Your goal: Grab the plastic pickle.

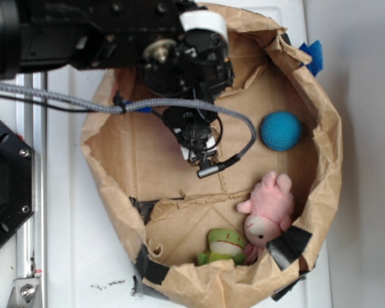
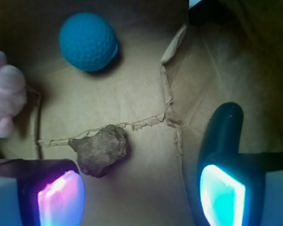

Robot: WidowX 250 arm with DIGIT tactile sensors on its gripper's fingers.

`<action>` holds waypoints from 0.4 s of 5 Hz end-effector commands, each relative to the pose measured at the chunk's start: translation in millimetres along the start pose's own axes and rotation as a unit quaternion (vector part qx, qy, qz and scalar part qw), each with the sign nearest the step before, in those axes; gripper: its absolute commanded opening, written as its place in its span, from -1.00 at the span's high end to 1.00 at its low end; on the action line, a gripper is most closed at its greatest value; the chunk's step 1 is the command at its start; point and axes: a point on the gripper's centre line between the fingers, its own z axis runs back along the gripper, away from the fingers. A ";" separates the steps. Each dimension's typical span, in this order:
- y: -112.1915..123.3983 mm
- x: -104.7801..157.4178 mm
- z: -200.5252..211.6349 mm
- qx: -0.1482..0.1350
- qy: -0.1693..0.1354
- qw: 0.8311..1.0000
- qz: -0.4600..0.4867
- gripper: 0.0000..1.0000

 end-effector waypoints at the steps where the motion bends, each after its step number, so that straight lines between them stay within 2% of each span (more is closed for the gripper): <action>1: 6.6 13.9 1.5 -0.002 -0.014 1.000 0.016 -1.00; 2: 13.8 12.6 3.7 0.019 -0.016 0.999 0.032 -1.00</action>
